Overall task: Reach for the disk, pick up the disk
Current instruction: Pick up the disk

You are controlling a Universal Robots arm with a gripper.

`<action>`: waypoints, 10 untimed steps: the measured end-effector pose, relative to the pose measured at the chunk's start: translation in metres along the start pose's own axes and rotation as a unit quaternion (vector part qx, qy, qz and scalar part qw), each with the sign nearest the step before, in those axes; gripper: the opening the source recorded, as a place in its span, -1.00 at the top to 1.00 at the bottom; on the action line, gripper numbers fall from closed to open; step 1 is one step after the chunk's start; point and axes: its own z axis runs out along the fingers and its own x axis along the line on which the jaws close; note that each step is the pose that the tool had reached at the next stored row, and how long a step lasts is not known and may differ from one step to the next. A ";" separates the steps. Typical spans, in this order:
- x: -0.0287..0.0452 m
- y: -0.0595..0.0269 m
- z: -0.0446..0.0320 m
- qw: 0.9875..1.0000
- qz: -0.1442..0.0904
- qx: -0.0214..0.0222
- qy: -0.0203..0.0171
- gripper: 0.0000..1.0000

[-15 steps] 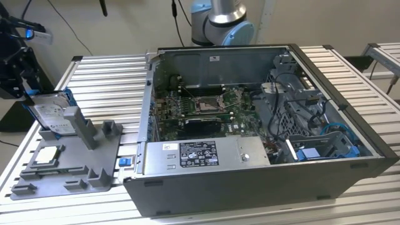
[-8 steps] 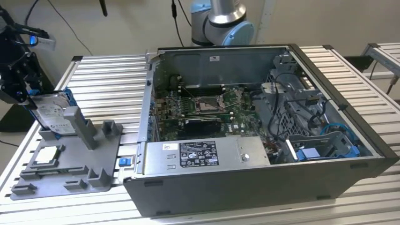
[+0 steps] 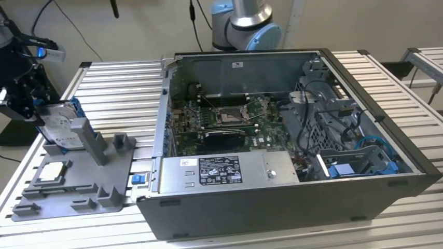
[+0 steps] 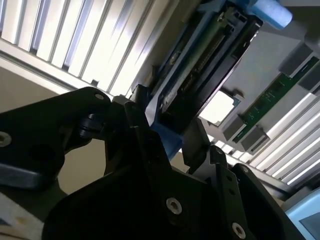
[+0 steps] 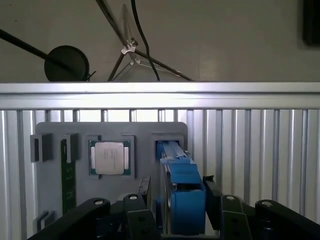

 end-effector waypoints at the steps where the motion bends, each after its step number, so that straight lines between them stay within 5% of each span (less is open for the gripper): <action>1: 0.0000 -0.0001 0.0018 1.000 0.000 0.000 0.000 -1.00; 10: 0.0001 -0.0005 0.0172 1.000 0.000 0.000 0.000 -1.00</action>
